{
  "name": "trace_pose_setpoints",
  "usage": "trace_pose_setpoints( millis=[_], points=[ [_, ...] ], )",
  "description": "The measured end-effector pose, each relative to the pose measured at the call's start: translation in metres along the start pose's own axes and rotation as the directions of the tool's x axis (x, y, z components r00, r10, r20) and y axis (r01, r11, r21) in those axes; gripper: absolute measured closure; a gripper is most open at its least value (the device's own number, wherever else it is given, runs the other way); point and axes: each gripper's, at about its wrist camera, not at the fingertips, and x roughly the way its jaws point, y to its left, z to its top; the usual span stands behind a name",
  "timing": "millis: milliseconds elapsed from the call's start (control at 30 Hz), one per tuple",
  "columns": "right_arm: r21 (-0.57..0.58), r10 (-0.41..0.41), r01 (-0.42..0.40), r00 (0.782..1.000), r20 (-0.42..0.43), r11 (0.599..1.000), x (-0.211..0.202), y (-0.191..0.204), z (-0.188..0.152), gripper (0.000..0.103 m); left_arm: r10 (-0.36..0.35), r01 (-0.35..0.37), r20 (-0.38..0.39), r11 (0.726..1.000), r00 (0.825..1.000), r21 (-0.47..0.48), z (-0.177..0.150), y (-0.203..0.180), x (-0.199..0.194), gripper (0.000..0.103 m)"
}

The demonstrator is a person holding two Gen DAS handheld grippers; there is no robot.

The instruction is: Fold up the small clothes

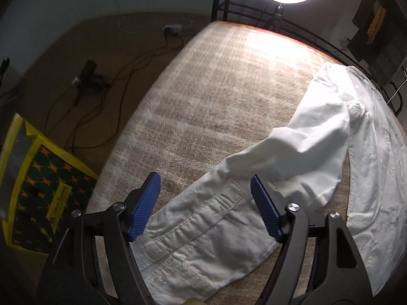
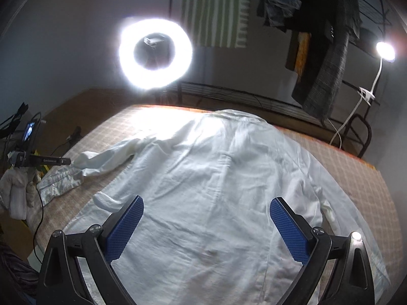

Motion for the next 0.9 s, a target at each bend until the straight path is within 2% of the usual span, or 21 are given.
trace_pose_setpoints(
  millis=[133, 200, 300, 433, 467, 533, 567, 600, 767, 900],
  points=[
    [0.022, -0.004, 0.004, 1.0, -0.015, 1.0, 0.002, -0.008, -0.003, 0.003, -0.057, 0.058, -0.029, 0.998, 0.998, 0.012, 0.005, -0.001, 0.015, 0.028],
    [0.017, -0.003, 0.004, 1.0, -0.018, 1.0, 0.002, -0.007, -0.004, 0.003, -0.038, 0.039, -0.027, 0.998, 0.999, 0.041, 0.008, -0.007, 0.02, 0.028],
    [0.0, -0.002, 0.002, 1.0, -0.024, 1.0, 0.003, -0.003, -0.005, 0.003, -0.004, 0.002, 0.017, 0.994, 1.0, 0.11, 0.013, -0.021, 0.021, 0.028],
    [-0.029, 0.001, -0.001, 1.0, -0.022, 1.0, 0.003, 0.004, -0.006, 0.003, -0.01, 0.006, 0.022, 0.985, 1.0, 0.173, 0.019, -0.033, 0.028, 0.03],
    [-0.042, -0.002, 0.001, 1.0, -0.02, 0.999, 0.002, 0.006, -0.007, 0.003, -0.01, 0.006, 0.02, 0.983, 1.0, 0.183, 0.019, -0.036, 0.03, 0.035],
    [-0.057, -0.009, 0.008, 1.0, -0.017, 0.998, 0.002, 0.009, -0.007, 0.003, -0.043, 0.042, -0.001, 0.98, 0.999, 0.193, 0.019, -0.04, 0.034, 0.077],
    [-0.062, -0.011, 0.01, 1.0, -0.015, 0.998, 0.002, 0.009, -0.008, 0.003, -0.076, 0.075, -0.004, 0.979, 0.997, 0.188, 0.019, -0.042, 0.032, 0.087],
    [-0.061, -0.01, 0.009, 1.0, -0.016, 0.998, 0.001, 0.009, -0.008, 0.003, -0.09, 0.089, -0.004, 0.978, 0.996, 0.189, 0.019, -0.044, 0.031, 0.101],
    [-0.047, -0.011, 0.01, 1.0, -0.018, 0.999, -0.001, 0.006, -0.007, 0.003, -0.179, 0.167, 0.059, 0.97, 0.982, 0.176, 0.018, -0.049, 0.01, 0.103],
    [-0.055, -0.018, 0.017, 1.0, -0.001, 0.998, -0.008, 0.007, -0.007, 0.003, -0.277, 0.254, 0.121, 0.951, 0.953, 0.177, 0.02, -0.059, -0.024, 0.103]
  ],
)
